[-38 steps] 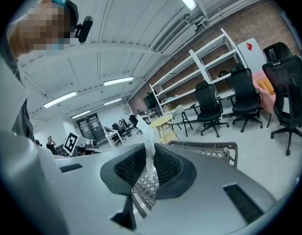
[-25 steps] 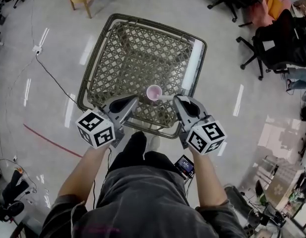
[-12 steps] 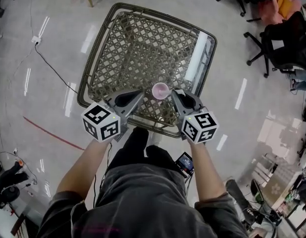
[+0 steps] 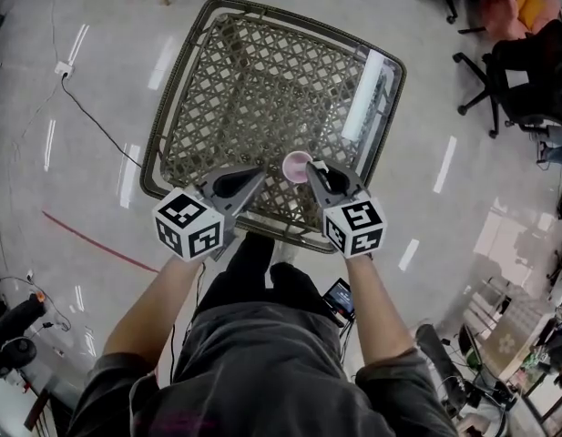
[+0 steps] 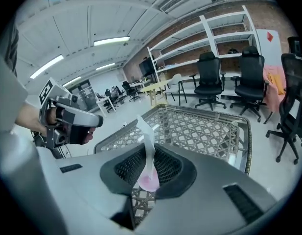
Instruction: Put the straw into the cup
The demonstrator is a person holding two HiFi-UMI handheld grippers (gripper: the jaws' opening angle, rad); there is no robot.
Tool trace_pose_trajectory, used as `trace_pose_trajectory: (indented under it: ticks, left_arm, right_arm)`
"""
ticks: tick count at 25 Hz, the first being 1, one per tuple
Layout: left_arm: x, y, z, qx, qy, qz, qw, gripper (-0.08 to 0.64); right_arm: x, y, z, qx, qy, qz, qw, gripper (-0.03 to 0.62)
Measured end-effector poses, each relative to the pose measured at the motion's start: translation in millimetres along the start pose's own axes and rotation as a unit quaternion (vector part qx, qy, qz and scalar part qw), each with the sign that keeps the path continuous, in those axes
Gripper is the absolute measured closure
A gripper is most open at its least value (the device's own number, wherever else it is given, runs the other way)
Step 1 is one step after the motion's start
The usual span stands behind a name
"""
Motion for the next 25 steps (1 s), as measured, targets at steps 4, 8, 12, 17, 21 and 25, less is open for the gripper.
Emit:
trace_pose_trajectory:
  ticks: [4,8,12,17,21,25]
  left_arm:
    - [2.9,0.4,4.3,0.002,-0.003,-0.003,1.0,0.551]
    - [3.3,-1.1,10.4,0.004,-0.006,-0.001,1.0,0.551]
    - [3.3,-0.1,7.4,0.004,-0.01,-0.003,0.9999,0.551]
    - [2.3,1.8,5.2,0.005,-0.011,-0.005,0.9999,0.551]
    - [0.5,3.4,3.6,0.007,-0.009,-0.005,0.9999,0.551]
    - [-3.1,3.8,4.3,0.008,-0.009,-0.006,0.9999,0.551]
  right_arm:
    - [7.4,6.3,-0.8,0.002,-0.018,-0.011,1.0,0.543]
    - [14.8,8.6,0.1,0.007,-0.025,-0.023,0.999,0.543]
    - [18.4,15.6,1.7,0.006,-0.02,-0.026,0.999,0.543]
    - [22.8,21.2,2.9,0.011,-0.016,-0.035,0.999,0.541]
    - [27.3,24.3,4.5,0.016,-0.023,-0.048,0.998,0.541]
    - [27.3,23.7,6.7,0.015,-0.014,-0.046,0.999,0.541]
Point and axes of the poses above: the fingertips, and each gripper's own axes: y forward along the fingers, z to its right, x out of its underside, the point moved 10 cm from there along -y, backward along the fingers, and after that the axes turned 2 degrees about -x, right-handed, at the moved point
